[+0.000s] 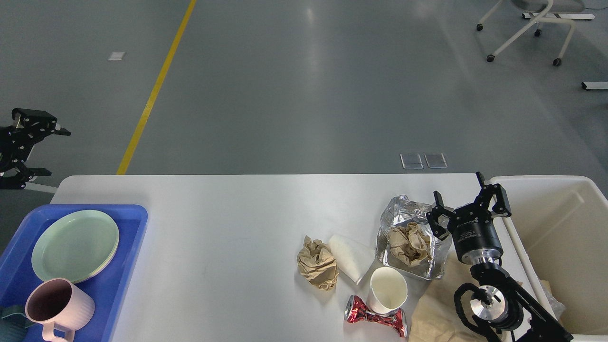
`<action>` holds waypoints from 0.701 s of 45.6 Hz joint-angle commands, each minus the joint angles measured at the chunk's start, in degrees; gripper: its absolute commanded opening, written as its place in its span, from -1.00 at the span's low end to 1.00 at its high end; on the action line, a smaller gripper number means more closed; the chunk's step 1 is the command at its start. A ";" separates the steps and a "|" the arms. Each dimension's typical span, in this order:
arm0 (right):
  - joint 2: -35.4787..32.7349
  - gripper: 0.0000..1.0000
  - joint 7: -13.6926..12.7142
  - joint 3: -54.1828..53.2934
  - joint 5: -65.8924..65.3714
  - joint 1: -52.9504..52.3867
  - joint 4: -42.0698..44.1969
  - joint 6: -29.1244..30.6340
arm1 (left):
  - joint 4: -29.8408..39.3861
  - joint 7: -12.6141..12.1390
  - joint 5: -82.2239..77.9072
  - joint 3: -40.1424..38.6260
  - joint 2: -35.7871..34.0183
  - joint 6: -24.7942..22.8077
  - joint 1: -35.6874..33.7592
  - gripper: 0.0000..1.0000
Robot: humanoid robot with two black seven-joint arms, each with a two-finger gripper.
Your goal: Tidy desktop
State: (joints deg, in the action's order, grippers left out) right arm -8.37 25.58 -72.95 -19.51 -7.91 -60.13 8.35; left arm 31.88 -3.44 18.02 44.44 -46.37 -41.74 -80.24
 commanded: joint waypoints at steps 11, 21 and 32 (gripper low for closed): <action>0.02 1.00 0.00 0.00 0.00 0.00 0.02 0.00 | 5.12 0.97 0.26 -26.58 -2.15 -1.06 4.11 0.93; 0.02 1.00 0.00 0.00 0.00 0.00 0.02 0.00 | 4.86 2.29 0.70 -56.10 1.10 -0.27 20.19 0.93; 0.02 1.00 0.00 0.00 0.00 0.00 0.02 0.00 | 4.07 4.49 0.17 -86.43 12.78 11.76 33.30 0.93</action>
State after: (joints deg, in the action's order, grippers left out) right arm -8.37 25.58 -72.95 -19.52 -7.98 -60.14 8.35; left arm 36.68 0.34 18.30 -30.03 -40.14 -37.02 -51.11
